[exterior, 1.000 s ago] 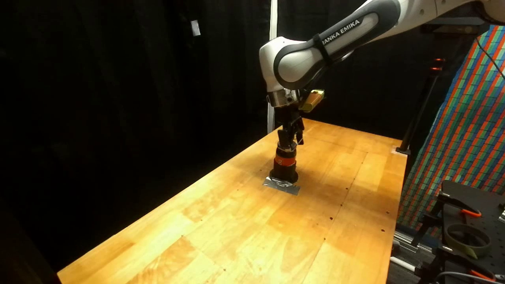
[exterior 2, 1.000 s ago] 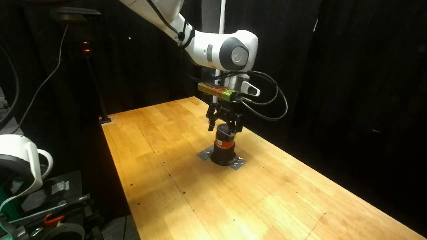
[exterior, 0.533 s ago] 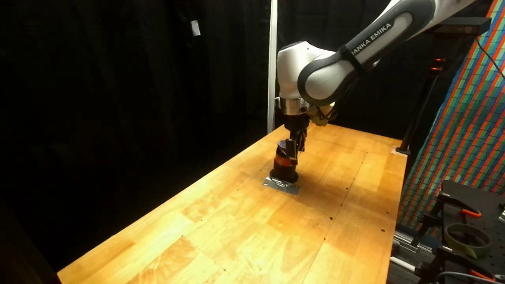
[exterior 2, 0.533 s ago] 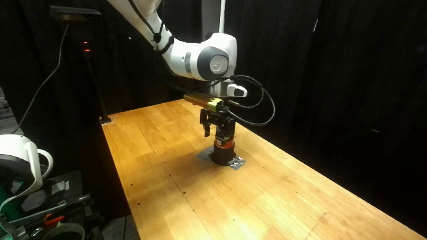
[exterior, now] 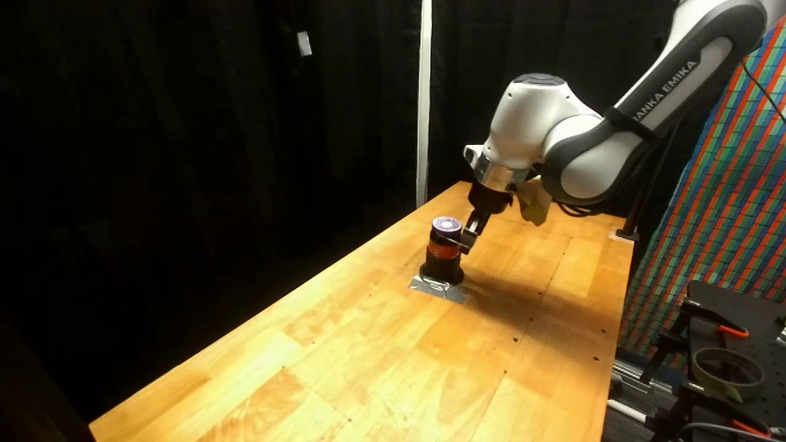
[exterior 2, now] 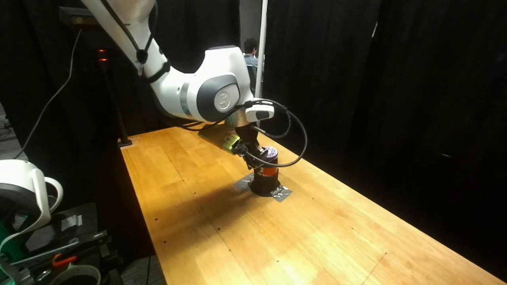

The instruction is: Put a rubber band around the cup

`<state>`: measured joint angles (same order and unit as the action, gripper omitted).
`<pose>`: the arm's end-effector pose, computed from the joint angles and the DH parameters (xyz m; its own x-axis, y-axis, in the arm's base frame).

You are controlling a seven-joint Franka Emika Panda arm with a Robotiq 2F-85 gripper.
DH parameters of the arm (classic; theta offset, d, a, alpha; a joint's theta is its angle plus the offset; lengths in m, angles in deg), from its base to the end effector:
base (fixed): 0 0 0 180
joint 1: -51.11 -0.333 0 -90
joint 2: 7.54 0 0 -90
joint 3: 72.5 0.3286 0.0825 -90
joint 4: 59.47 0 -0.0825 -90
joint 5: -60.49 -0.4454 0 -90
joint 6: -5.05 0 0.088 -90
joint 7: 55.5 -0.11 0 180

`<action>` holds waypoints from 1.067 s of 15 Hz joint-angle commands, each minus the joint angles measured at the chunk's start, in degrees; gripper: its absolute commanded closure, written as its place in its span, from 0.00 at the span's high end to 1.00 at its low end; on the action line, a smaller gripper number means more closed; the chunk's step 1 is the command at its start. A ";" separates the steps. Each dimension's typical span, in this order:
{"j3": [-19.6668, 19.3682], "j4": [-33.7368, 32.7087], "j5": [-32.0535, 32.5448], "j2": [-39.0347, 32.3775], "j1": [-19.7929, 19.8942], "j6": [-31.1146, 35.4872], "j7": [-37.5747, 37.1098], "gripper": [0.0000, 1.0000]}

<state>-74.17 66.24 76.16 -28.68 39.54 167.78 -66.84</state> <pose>0.6096 0.1203 0.1991 0.9322 0.2321 0.2777 0.2106 -0.9719 0.1053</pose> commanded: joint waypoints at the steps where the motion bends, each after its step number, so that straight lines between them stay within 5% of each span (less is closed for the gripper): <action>1: -9.63 14.56 11.82 7.63 -7.37 16.12 -13.08 0.15; 4: -24.50 16.11 27.73 7.47 -15.28 28.00 -23.49 0.19; 9: -45.44 21.88 8.19 0.14 -34.45 49.26 -7.11 0.19; 14: -40.27 31.23 -6.24 -7.17 -39.94 70.62 -0.46 0.18; 15: -29.94 32.17 -12.70 -5.35 -32.64 74.00 7.84 0.19; 16: -26.99 32.19 -14.80 -6.80 -31.59 78.49 10.00 0.18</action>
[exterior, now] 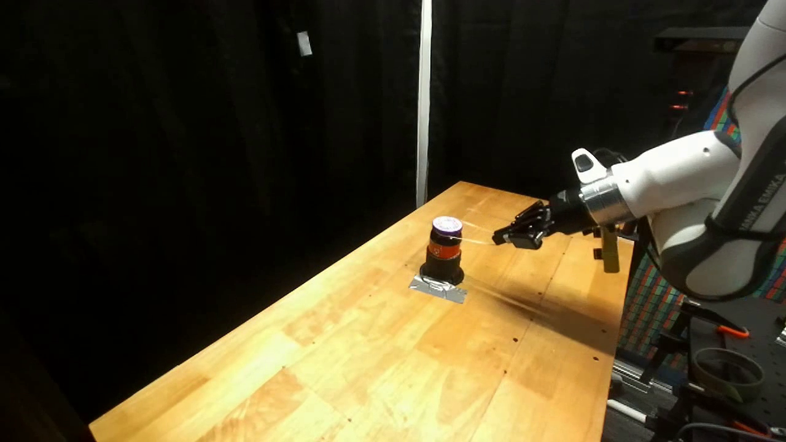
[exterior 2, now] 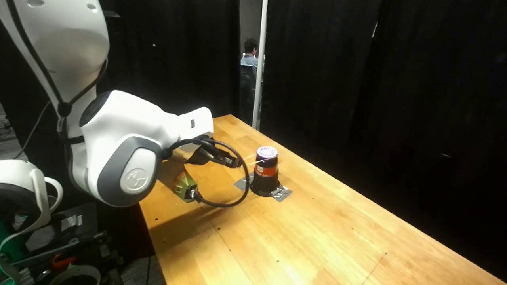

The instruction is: Put a rubber band around the cup

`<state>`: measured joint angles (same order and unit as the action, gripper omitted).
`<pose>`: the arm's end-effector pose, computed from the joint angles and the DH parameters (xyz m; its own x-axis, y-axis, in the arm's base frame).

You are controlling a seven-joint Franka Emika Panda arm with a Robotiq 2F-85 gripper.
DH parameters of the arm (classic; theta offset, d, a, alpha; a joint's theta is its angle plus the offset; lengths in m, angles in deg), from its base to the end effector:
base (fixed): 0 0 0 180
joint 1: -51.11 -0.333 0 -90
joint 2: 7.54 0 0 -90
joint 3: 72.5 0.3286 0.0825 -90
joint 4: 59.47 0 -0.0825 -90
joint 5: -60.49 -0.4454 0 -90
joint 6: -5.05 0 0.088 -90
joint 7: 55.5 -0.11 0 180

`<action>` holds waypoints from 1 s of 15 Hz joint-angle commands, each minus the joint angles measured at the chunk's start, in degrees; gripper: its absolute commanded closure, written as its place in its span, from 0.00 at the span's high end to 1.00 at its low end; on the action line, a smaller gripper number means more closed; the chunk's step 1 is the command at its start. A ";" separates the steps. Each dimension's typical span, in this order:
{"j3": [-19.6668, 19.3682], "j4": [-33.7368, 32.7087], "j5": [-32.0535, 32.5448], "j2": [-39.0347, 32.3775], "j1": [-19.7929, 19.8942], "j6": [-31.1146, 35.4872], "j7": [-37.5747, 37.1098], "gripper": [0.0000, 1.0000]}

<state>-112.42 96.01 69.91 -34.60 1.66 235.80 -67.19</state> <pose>0.4366 0.0741 0.1749 0.5569 0.2667 0.7866 0.2597 -0.9555 0.1401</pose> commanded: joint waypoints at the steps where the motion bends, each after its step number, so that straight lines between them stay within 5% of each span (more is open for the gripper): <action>1: 16.03 2.35 -10.69 -2.53 9.12 14.86 12.67 0.19; 2: 20.96 2.30 -11.92 -4.41 12.49 19.19 14.92 0.18; 3: 23.81 -0.14 -13.42 1.57 13.57 11.91 19.53 0.18; 7: 33.06 2.23 -13.96 2.95 23.35 9.05 21.99 0.17; 10: 34.59 6.42 -13.91 12.87 28.98 -8.02 25.54 0.17; 11: 35.14 1.74 -15.32 10.09 30.22 -12.85 25.54 0.17; 15: 31.69 2.18 -23.99 17.55 27.14 -33.31 32.54 0.16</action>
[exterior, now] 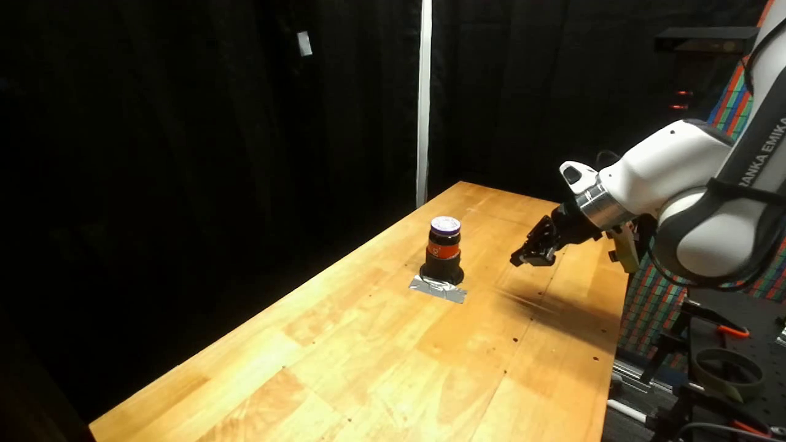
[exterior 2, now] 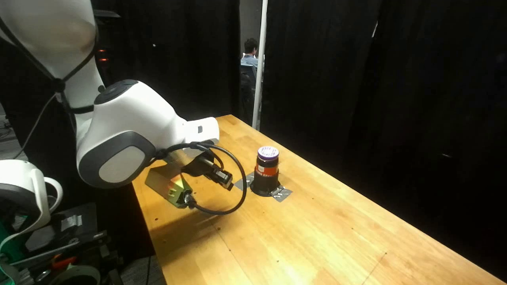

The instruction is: Put a rubber band around the cup

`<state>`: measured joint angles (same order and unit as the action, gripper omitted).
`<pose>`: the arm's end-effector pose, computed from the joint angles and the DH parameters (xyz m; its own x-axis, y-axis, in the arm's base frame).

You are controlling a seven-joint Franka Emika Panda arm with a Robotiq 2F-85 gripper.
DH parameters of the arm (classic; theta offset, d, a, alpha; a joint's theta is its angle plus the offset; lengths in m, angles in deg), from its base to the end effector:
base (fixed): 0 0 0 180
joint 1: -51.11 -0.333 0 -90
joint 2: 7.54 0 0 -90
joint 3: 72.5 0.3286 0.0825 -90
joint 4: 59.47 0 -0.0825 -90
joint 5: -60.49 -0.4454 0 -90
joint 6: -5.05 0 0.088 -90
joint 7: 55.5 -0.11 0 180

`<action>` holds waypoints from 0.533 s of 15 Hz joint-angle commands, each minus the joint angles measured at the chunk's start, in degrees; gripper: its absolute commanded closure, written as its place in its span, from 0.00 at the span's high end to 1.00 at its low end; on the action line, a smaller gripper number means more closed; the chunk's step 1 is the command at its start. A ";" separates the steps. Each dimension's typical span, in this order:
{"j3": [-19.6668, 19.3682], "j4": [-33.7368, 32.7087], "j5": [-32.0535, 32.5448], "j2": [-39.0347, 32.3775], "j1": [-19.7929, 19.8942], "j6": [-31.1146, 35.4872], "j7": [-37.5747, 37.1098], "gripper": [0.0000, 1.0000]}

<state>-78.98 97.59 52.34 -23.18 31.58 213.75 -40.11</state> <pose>0.4349 0.0784 0.1598 0.7495 0.3416 0.5671 0.3004 -0.9388 0.1684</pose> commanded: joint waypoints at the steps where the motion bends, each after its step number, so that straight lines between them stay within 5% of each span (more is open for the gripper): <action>1: -3.89 2.03 -9.75 9.89 -5.25 -15.98 8.88 0.16; 3: -10.76 0.08 -14.94 12.99 -11.11 -25.08 15.21 0.18; 5: -17.33 -2.08 -11.40 12.75 -14.74 -30.48 14.51 0.17; 6: -19.68 -3.26 -6.98 12.85 -15.45 -33.25 11.33 0.44; 8: -23.21 -5.67 3.21 14.05 -16.44 -38.27 2.68 0.51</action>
